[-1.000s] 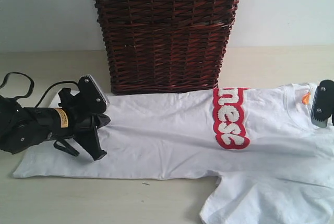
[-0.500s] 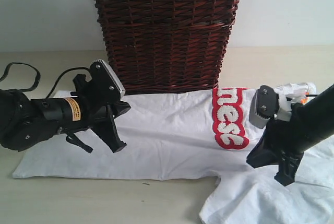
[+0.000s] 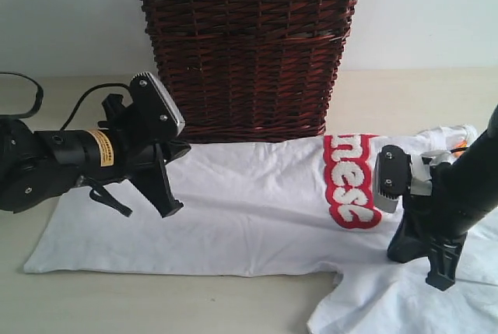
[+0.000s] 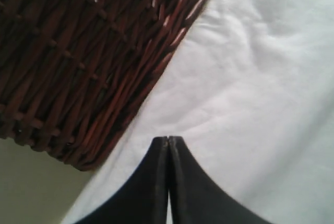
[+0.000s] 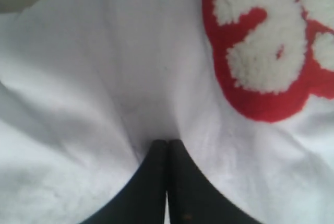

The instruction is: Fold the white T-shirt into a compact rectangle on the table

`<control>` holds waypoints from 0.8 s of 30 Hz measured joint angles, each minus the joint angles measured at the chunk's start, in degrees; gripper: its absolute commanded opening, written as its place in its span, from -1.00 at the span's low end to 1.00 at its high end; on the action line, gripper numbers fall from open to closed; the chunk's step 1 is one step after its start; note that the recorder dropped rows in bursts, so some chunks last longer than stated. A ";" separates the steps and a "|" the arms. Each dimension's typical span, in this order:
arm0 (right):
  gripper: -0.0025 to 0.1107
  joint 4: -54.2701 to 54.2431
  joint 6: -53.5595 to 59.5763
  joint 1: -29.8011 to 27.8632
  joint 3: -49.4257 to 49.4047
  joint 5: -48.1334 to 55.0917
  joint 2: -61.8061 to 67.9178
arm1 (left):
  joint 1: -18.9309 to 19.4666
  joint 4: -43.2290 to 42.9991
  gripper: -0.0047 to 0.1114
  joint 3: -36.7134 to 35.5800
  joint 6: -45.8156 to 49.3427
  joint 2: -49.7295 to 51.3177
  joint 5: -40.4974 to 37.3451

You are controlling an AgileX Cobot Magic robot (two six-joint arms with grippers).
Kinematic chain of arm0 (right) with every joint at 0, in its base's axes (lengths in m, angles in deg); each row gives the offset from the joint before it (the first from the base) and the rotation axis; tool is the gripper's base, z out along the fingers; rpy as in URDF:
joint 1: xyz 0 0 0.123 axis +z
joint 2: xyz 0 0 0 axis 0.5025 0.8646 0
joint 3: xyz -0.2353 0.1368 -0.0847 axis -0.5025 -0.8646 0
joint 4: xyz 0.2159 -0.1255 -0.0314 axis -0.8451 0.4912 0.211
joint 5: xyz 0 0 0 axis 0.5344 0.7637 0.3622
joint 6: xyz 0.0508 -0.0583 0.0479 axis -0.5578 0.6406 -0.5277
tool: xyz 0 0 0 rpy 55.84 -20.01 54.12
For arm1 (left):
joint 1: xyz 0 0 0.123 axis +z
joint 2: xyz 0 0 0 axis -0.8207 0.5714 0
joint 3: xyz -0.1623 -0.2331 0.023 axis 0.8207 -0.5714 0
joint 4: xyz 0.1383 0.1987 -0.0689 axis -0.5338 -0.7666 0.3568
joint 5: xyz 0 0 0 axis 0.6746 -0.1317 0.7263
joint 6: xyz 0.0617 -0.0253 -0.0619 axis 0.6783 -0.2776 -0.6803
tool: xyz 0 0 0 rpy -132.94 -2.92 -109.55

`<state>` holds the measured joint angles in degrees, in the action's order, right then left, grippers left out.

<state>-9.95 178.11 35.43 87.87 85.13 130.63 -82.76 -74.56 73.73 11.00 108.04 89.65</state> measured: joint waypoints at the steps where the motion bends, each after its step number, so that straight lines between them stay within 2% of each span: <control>1: -0.96 1.99 -0.51 0.00 0.00 0.99 -0.11 | 0.00 0.00 -0.92 0.00 0.00 -0.28 -0.13; 10: -0.96 16.50 -5.12 0.00 0.20 12.38 -0.55 | 0.00 0.00 -0.92 0.00 0.10 -1.94 -0.13; 17: -0.96 16.88 -5.80 0.00 -0.29 10.19 -2.53 | -0.35 0.00 -0.92 0.00 -0.20 -1.67 -0.09; 24: -0.96 14.69 -5.80 0.00 -0.36 7.50 -9.53 | -2.49 -0.15 -0.92 0.00 -6.88 3.86 2.45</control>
<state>4.75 172.32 35.43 87.51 92.63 121.10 -85.25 -74.71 73.73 4.12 111.90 92.09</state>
